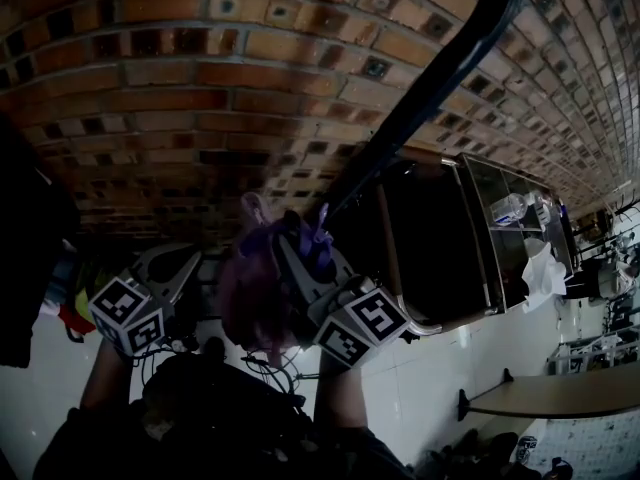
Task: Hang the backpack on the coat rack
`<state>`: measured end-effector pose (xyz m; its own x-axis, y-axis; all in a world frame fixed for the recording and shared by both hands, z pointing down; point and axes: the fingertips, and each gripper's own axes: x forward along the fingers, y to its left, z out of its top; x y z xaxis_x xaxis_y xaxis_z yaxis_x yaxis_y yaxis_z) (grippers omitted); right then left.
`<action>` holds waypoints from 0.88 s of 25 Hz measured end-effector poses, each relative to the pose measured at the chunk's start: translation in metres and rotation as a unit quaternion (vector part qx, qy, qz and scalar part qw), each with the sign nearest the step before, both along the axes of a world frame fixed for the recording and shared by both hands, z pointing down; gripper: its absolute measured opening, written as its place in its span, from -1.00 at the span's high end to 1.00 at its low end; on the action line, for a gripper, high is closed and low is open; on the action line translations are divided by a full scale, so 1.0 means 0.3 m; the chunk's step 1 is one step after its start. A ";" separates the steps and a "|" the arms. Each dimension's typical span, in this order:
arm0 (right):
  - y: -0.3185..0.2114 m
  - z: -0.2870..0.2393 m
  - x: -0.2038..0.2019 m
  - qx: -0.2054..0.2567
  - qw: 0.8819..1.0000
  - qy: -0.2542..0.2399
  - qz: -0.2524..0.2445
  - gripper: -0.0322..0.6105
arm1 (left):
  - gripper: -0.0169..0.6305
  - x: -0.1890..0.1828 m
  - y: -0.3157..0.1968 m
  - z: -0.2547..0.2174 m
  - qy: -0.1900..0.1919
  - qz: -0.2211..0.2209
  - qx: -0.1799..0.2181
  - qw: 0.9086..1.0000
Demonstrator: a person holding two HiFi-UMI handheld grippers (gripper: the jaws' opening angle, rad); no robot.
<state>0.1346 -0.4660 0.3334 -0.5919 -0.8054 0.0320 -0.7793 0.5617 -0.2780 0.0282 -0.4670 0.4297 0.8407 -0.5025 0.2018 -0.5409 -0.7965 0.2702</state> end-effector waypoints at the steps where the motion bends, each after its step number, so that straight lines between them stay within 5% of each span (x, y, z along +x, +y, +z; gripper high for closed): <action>1: 0.006 0.012 0.004 0.003 1.000 0.010 0.000 0.90 | 0.91 0.001 0.006 0.005 0.000 -0.001 -0.001 1.000; 16: 0.049 0.141 0.015 0.014 0.999 0.050 0.012 0.87 | 0.91 -0.010 0.181 0.041 -0.018 -0.021 -0.007 1.000; 22: 0.095 0.184 0.024 0.014 0.998 0.057 0.020 0.65 | 0.91 -0.011 0.268 0.032 -0.020 -0.031 -0.003 0.999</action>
<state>0.1419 -0.4374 0.3887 -0.5524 -0.8301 0.0752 -0.8273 0.5351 -0.1709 0.0250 -0.3865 0.4393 0.7989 -0.5526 0.2375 -0.6001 -0.7588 0.2530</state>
